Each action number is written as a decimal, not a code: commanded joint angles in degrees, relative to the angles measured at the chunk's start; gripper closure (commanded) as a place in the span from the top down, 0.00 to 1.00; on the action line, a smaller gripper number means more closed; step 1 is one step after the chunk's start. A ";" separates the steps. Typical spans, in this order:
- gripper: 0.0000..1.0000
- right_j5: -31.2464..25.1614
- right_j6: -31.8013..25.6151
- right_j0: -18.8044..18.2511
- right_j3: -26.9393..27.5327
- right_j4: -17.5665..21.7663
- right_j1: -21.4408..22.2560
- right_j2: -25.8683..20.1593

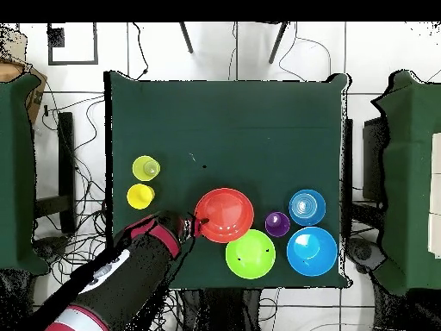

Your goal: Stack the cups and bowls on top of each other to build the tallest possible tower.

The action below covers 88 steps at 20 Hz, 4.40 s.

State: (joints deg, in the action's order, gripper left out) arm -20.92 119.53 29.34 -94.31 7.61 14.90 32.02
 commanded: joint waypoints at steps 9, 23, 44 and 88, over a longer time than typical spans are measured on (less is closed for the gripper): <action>0.00 -1.60 7.45 -2.55 1.73 -2.21 -1.97 -6.84; 0.00 -0.71 8.12 -2.69 1.10 -2.86 -1.76 -7.94; 0.00 -0.40 9.13 -1.89 0.63 -4.17 -2.10 -8.06; 0.00 -3.07 8.30 -2.87 -0.73 -7.08 -1.72 -9.68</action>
State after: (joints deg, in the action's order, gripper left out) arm -20.92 119.53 27.81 -94.31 3.32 14.89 30.40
